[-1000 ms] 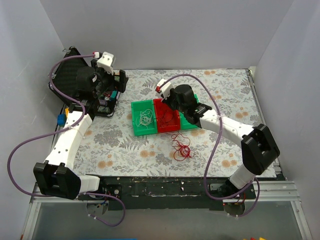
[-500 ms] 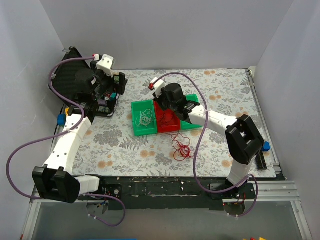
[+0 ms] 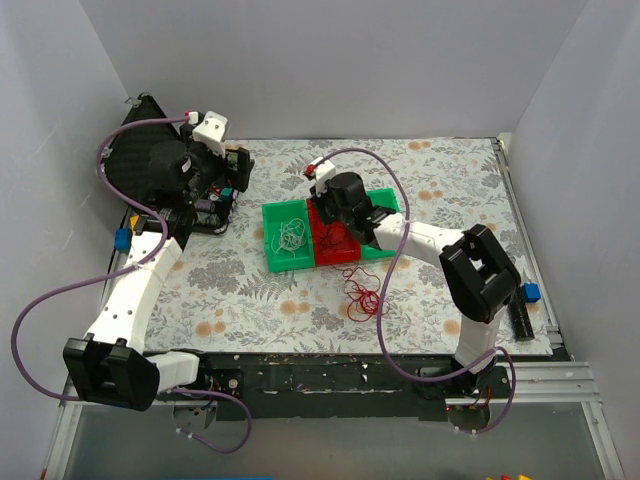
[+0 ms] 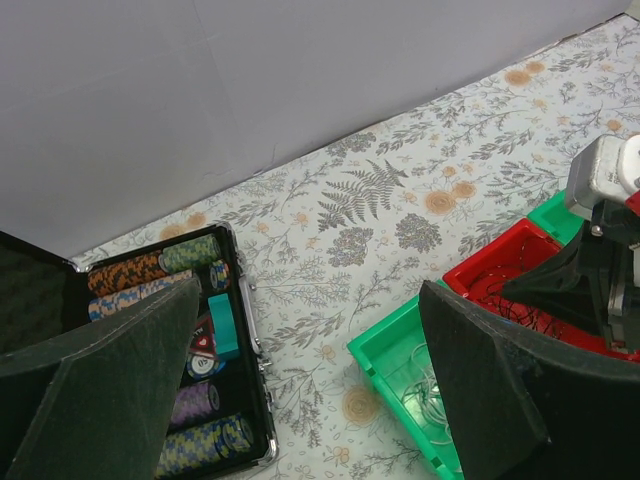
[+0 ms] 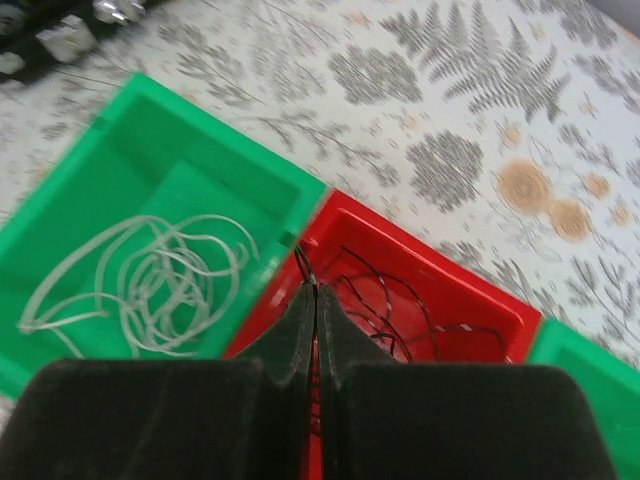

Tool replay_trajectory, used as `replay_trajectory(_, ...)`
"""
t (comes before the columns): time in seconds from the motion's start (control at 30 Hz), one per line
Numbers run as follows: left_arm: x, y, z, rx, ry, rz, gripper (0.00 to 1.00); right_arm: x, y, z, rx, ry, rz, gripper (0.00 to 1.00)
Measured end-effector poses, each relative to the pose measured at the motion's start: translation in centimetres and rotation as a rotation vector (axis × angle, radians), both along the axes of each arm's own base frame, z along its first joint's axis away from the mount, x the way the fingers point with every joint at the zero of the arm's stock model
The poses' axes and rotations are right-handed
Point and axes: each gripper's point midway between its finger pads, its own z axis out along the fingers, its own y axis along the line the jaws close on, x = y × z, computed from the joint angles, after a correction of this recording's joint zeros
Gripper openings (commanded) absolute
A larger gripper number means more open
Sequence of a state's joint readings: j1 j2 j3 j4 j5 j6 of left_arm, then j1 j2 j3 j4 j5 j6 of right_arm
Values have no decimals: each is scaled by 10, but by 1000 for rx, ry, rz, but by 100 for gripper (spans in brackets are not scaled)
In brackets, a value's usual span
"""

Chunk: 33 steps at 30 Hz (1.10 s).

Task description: Untangle the cables

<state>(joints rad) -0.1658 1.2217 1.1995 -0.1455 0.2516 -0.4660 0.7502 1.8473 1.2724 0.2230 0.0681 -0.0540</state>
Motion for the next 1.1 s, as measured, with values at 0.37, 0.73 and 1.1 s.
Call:
replay_trajectory(0.37,0,0,-5,7,7,-1,92,14,-59,-41,-94,86,-213,1)
replay_trajectory(0.73,0,1,-5,15,4,-1,92,23,-42,-71,-106,180,-208,1)
replay_trajectory(1.1,0,1,-4,20,-1,-1,93,17,-40,-87,-108,262,-222,45)
